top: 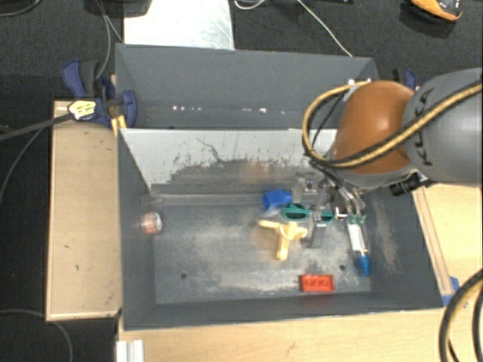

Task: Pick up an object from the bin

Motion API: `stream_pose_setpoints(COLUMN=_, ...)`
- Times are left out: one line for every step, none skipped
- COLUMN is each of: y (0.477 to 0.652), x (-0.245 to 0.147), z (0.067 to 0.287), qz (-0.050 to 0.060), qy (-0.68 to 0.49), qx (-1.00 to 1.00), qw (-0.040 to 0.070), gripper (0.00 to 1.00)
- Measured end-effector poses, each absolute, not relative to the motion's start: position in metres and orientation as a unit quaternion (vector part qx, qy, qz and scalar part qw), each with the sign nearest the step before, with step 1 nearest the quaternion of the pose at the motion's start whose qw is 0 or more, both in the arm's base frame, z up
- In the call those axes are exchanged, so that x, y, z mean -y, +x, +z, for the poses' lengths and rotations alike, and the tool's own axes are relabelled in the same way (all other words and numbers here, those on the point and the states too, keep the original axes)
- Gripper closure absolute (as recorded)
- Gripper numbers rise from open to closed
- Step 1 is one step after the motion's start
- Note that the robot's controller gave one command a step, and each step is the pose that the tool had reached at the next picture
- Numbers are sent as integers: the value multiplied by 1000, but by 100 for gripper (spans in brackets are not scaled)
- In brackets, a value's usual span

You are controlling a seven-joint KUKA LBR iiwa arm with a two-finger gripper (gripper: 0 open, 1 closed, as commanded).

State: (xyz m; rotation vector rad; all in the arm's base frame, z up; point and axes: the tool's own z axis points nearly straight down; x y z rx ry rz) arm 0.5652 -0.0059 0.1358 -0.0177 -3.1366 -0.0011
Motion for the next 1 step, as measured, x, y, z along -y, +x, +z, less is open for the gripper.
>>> stream_pose_setpoints(y=567, x=6, z=140, qz=0, qy=-6, qx=1000, qw=-1, gripper=0)
